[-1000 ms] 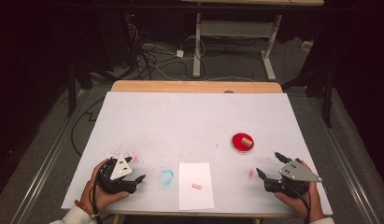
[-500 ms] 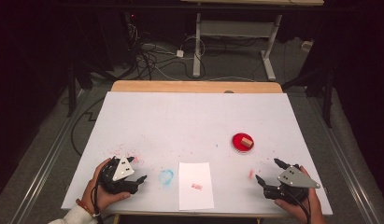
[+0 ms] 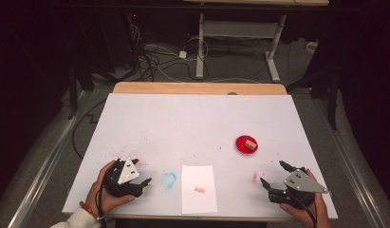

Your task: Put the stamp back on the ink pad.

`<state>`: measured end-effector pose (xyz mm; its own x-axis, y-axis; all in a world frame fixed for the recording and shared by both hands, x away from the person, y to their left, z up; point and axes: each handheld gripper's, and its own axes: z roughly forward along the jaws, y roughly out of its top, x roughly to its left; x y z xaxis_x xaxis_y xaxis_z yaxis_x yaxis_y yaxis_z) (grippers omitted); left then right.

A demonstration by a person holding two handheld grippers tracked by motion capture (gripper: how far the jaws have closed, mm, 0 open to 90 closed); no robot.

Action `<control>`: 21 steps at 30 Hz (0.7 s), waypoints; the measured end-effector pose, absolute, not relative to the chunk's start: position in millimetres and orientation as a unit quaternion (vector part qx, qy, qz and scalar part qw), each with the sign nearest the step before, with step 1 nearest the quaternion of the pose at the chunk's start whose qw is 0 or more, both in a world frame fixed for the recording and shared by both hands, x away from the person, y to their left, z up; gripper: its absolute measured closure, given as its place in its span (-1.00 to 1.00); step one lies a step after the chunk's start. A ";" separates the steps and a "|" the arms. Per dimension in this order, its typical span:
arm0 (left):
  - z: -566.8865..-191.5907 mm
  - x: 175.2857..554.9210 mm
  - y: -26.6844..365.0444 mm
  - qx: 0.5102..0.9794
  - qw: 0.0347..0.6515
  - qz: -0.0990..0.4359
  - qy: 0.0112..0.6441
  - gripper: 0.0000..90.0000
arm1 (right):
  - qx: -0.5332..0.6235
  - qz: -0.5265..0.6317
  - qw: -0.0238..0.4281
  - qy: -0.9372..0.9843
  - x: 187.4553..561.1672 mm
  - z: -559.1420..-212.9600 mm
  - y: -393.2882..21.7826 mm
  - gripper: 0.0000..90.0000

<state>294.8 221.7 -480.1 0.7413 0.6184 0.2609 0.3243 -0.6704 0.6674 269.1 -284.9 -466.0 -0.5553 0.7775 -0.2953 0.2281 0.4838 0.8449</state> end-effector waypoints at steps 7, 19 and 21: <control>-478.7 296.3 222.5 0.880 0.309 0.243 0.266 -0.52 | 0.316 0.394 0.352 0.788 267.9 -464.9 -284.6 -0.62; -479.2 301.2 222.7 0.882 0.311 0.238 0.260 -0.52 | 0.323 0.388 0.362 0.784 269.0 -465.8 -289.0 -0.62; -479.2 302.2 223.5 0.881 0.314 0.237 0.263 -0.52 | 0.324 0.386 0.363 0.783 270.6 -465.6 -288.3 -0.62</control>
